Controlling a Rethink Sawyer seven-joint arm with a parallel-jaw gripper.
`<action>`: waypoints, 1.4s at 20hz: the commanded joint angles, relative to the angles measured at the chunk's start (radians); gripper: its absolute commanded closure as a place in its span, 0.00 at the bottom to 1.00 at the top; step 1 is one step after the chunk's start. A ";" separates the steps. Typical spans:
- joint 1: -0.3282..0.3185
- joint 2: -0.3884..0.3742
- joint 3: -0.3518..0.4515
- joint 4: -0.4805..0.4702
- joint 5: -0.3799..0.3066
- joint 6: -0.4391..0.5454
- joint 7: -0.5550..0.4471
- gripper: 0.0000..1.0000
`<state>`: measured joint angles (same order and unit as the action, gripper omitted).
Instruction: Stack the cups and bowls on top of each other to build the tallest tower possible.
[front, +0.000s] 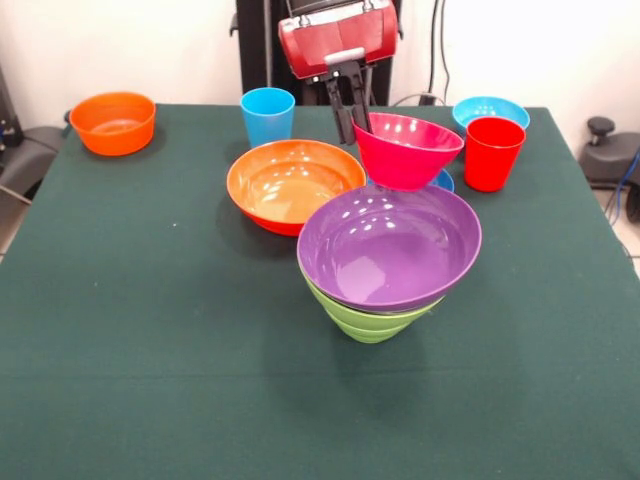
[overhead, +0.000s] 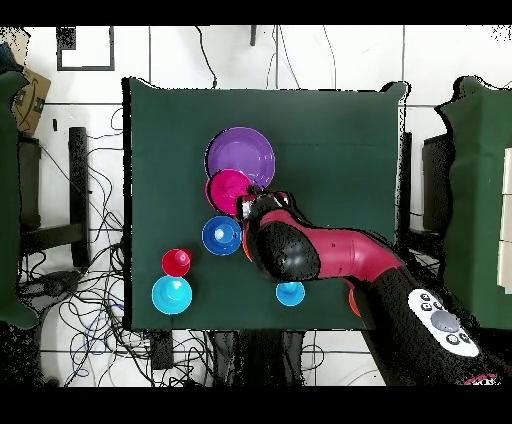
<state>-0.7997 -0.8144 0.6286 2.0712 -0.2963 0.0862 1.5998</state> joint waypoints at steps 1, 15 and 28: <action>0.010 -0.026 -0.043 -0.044 -0.033 -0.030 0.110 1.00; 0.087 0.114 -0.224 -0.094 -0.101 -0.101 0.063 1.00; 0.269 0.204 -0.389 -0.205 -0.054 -0.149 0.120 1.00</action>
<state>-0.6040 -0.6644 0.3278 1.9547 -0.3189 -0.0030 1.5998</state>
